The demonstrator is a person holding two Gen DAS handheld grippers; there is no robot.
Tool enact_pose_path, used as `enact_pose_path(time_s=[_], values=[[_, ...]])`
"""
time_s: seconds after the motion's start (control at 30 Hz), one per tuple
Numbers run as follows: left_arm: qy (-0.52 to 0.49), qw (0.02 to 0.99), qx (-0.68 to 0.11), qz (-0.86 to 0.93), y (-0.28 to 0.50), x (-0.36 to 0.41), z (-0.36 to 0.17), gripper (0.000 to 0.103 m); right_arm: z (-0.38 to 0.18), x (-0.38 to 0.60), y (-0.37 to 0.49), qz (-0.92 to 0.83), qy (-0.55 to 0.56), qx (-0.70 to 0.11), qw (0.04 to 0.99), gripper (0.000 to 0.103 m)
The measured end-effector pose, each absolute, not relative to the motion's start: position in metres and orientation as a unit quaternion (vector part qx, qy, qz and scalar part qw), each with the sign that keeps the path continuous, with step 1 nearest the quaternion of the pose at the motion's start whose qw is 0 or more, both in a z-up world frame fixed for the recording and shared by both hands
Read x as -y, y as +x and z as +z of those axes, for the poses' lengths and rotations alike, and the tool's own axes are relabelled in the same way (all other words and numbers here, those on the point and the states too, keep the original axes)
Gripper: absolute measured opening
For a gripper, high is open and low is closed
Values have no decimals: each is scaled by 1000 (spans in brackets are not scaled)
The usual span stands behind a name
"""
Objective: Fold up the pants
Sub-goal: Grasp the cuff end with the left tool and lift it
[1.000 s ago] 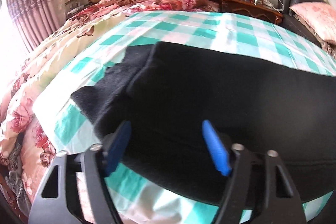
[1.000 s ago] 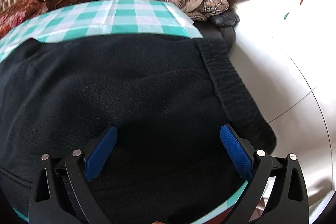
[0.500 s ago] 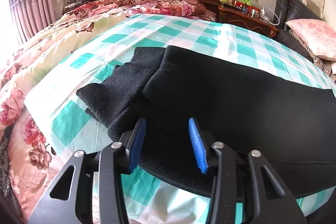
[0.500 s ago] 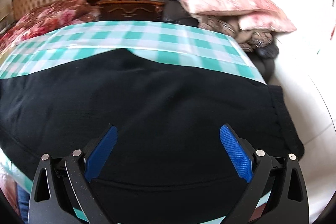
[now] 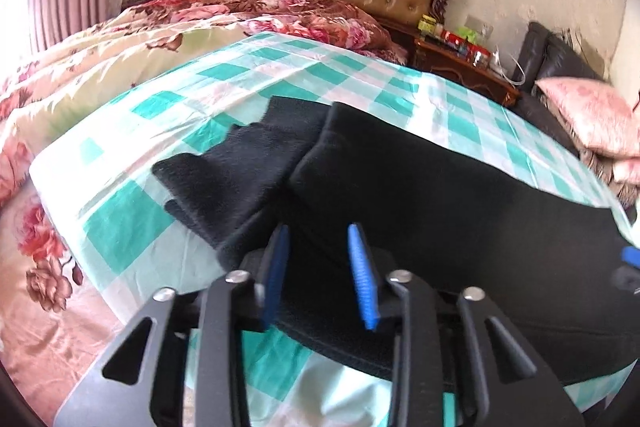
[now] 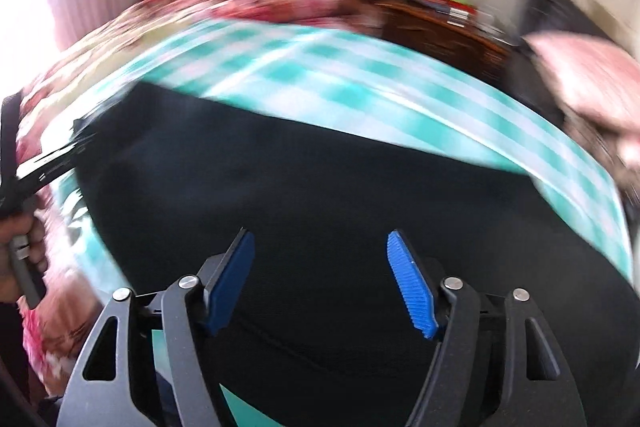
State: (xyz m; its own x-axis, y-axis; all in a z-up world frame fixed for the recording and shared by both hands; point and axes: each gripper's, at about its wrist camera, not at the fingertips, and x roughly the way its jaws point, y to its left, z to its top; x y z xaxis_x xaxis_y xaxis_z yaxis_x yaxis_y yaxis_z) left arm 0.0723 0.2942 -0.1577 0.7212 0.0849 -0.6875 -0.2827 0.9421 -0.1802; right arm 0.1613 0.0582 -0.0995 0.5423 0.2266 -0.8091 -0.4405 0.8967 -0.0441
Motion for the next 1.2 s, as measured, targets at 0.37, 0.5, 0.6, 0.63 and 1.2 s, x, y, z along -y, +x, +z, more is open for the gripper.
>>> enact_pose_path(time_s=[0.37,0.5,0.6,0.63,1.2], values=[[-259,907,-306,125,31,-357,-149,25,-143,-122,199,202,-158,-459,851,63],[-332,892,-277,135,10,-390,-150,35,-152,-109,209,184,-127,-464,857,84],[-334,895,-266,132,2,-393,-146,35,-153,-111,209,181,-132,-461,859,87],[-332,896,-264,129,2,-392,-144,35,-154,-110,211,180,-130,-461,859,89],[-238,904,-340,100,70,-346,-168,40,-130,-105,252,199,-53,-456,866,89]])
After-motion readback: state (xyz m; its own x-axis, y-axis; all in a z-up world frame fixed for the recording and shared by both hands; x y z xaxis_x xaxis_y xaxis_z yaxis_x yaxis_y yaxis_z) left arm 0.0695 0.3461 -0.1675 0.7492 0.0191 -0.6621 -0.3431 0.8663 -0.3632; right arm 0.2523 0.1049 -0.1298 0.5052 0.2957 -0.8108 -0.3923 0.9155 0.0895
